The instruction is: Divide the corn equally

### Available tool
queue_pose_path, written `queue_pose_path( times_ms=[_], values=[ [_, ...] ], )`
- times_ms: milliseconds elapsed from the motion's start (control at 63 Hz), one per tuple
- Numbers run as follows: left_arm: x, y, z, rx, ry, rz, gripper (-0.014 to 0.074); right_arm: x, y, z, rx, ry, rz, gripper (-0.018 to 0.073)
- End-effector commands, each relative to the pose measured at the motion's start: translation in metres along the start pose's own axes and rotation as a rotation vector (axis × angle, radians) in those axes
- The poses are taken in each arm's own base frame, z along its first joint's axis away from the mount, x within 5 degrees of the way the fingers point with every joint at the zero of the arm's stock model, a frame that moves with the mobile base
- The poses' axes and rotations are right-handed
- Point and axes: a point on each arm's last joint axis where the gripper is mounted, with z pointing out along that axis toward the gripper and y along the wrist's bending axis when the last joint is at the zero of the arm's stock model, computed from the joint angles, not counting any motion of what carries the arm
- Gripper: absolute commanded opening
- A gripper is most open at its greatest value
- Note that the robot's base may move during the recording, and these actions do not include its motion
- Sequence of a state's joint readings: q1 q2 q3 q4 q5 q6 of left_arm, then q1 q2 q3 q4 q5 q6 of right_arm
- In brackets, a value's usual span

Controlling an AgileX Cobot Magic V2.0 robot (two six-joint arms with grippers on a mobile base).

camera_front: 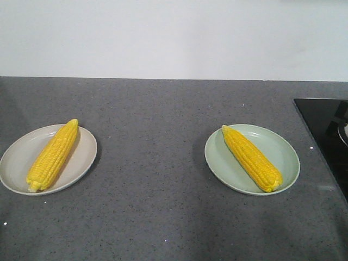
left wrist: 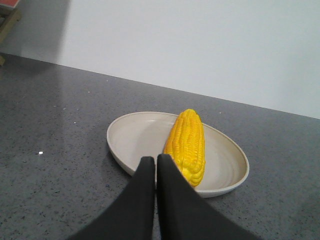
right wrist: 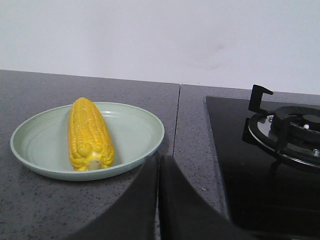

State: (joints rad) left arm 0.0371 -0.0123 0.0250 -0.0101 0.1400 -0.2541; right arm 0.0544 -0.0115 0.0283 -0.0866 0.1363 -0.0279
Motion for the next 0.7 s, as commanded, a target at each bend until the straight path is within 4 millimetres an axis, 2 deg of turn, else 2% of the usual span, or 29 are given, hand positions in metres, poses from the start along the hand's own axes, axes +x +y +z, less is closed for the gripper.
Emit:
queue_pose_path(
  times_ms=[0,682],
  values=[
    [-0.0141,-0.0038,-0.0029,0.028,-0.103,-0.006,-0.0006,-0.0013,0.0,0.0003,0.009,-0.069,0.013,-0.0006],
    [-0.0141,-0.0038,-0.0029,0.028,-0.103,-0.006,-0.0006,-0.0016,0.0,0.0002,0.009,-0.069,0.014,-0.0006]
  ],
)
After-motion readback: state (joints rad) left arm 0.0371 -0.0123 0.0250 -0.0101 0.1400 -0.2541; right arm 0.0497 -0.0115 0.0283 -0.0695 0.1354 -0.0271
